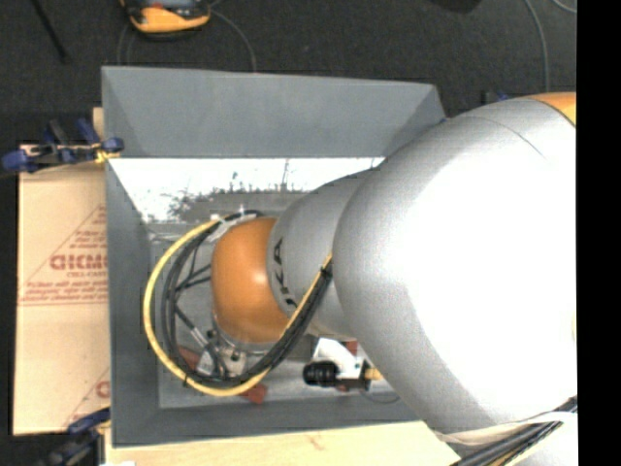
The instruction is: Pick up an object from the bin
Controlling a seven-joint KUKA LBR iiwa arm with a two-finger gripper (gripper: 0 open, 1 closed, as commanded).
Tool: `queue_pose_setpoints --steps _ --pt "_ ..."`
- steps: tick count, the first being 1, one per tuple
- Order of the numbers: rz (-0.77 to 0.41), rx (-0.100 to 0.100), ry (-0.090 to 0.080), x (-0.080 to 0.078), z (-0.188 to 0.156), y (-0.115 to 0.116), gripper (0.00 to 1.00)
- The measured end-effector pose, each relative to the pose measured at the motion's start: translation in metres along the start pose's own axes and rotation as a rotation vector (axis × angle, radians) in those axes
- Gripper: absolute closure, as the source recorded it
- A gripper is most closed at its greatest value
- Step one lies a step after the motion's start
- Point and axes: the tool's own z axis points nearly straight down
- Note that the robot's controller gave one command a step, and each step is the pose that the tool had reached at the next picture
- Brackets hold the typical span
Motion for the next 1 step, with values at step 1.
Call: queue_pose_setpoints --steps 1 --pt "0.0 0.001 0.002 0.0003 -0.0156 -0.0005 1.0"
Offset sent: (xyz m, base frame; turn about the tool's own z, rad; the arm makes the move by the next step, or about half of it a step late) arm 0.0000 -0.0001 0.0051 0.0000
